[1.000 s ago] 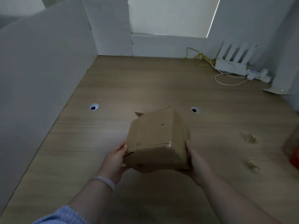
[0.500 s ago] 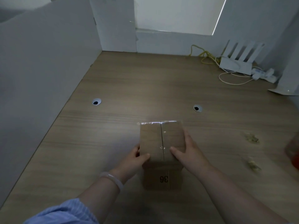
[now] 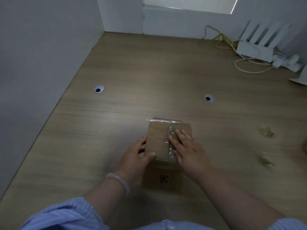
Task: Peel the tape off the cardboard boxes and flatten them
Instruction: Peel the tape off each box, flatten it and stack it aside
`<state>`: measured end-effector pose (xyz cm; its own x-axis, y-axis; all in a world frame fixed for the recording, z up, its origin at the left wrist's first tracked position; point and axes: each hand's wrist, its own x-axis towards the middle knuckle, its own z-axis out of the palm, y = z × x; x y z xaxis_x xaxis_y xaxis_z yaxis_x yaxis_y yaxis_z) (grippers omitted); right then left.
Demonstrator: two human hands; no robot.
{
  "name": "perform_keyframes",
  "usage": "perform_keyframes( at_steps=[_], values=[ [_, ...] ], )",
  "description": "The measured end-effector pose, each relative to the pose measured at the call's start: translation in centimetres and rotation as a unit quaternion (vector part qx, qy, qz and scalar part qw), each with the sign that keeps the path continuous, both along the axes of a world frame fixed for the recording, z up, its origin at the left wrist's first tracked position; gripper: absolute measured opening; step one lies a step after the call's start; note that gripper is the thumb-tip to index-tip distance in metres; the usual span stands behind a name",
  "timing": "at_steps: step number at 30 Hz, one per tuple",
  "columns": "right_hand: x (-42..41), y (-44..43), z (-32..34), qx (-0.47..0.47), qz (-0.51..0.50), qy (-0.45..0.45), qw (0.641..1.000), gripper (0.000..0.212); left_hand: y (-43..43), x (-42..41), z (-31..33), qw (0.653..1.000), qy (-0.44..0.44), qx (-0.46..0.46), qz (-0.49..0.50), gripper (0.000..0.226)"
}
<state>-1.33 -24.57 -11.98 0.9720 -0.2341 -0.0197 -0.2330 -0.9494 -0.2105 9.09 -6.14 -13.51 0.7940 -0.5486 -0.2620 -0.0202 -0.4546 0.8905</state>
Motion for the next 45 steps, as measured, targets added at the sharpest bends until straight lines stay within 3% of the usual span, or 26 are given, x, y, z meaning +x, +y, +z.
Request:
perform_keyframes(
  at_steps=[2,6,11,16,26,28,32,35,39,45],
  values=[
    [0.0,0.2,0.1,-0.014,-0.015,0.013,1.0,0.056,0.9,-0.8,-0.5,0.998,0.017,-0.004,0.064,0.04],
    [-0.1,1.1,0.4,-0.035,-0.029,0.042,0.998,0.073,2.5,-2.1,-1.5,0.995,0.029,0.008,0.1,0.024],
    [0.5,2.4,0.1,-0.056,-0.036,0.054,0.996,0.068,2.3,-1.9,-1.1,0.99,0.022,0.037,0.137,0.009],
    [0.2,2.1,-0.4,-0.036,-0.023,0.064,0.997,0.072,2.4,-1.9,-0.1,0.989,-0.022,0.086,0.117,0.02],
    [0.2,2.5,0.0,-0.037,-0.029,0.064,0.997,0.074,2.6,-1.2,1.4,0.996,0.087,0.02,0.027,0.025],
    [0.2,2.5,0.0,-0.035,-0.027,0.062,0.997,0.074,2.3,-1.4,2.1,0.998,0.053,0.023,0.004,0.022],
    [0.3,2.3,0.2,-0.012,-0.028,0.065,0.997,0.077,2.0,-1.4,3.4,0.989,-0.126,0.078,0.008,0.017],
    [0.1,2.1,0.5,0.018,-0.016,0.081,0.996,0.079,1.5,-1.5,3.7,0.987,-0.143,0.067,0.014,0.019],
    [-0.3,1.7,0.6,0.133,-0.036,-0.009,0.99,0.064,0.7,-1.7,3.4,0.998,-0.056,0.027,0.013,0.021],
    [0.5,5.0,-0.2,0.166,-0.071,-0.123,0.976,0.026,0.5,-1.1,3.2,0.997,-0.067,0.024,-0.036,0.025]
  ],
)
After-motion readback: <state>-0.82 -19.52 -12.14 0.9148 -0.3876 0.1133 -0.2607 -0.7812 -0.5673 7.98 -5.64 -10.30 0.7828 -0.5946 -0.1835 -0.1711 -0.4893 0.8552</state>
